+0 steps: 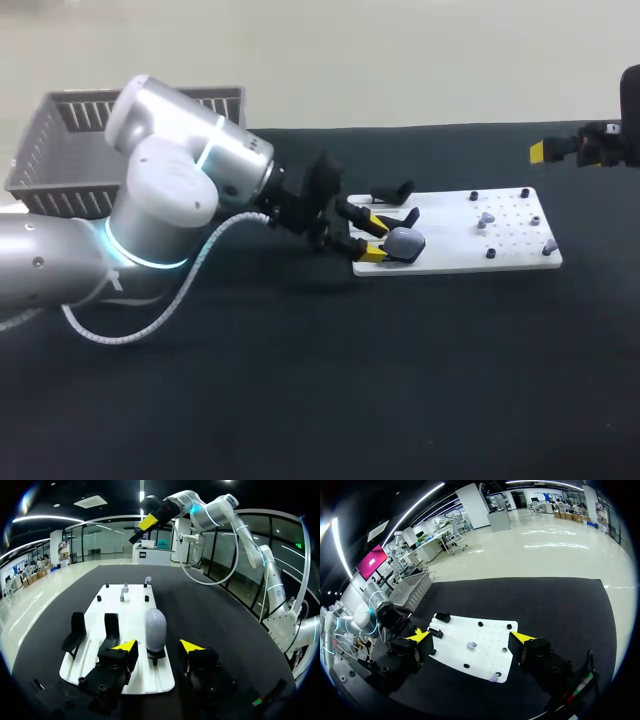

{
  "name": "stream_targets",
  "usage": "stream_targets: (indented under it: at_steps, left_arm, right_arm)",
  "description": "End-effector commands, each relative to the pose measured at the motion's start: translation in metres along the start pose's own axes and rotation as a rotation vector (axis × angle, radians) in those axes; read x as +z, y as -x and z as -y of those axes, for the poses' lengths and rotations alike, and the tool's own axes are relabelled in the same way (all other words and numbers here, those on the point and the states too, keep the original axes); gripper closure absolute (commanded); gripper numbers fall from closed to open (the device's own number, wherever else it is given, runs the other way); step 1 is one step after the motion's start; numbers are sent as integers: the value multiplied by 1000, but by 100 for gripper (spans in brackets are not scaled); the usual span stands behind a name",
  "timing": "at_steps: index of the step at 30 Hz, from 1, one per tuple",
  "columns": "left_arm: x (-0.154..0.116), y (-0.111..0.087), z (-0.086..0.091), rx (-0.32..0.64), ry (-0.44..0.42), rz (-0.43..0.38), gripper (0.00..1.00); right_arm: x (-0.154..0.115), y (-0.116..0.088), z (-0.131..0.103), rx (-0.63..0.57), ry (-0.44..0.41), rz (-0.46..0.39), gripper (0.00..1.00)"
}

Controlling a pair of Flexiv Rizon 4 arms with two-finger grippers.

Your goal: Pick up each earbud case from the left stands, insert the matching earbuds, close the lid, and place the case in the box.

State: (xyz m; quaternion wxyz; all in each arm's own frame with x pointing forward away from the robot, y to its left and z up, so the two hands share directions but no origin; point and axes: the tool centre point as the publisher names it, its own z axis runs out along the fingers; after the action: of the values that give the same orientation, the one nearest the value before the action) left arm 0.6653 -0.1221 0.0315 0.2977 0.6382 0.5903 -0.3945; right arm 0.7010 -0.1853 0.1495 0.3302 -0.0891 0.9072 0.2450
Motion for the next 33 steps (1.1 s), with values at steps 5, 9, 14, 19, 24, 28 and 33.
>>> stream_targets:
  at_steps: [5,9,14,19,24,28,33]
  left_arm:
    - [5,0,-8,-4,-8,-4,42]
    - [7,1,-10,-1,-14,-3,44]
    - [10,4,-10,8,-27,-2,45]
    - [13,5,-7,12,-37,-2,47]
    - [14,4,-5,13,-41,-1,50]
    - [15,3,-5,8,-41,2,51]
    - [15,3,-4,4,-38,4,53]
  right_arm:
    - [0,0,0,0,0,0,0]
    - [0,0,0,0,0,0,0]
    - [0,0,0,0,0,0,0]
    - [0,0,0,0,0,0,0]
    - [0,0,0,0,0,0,0]
    - [0,0,0,0,0,0,0]
    - [0,0,0,0,0,0,0]
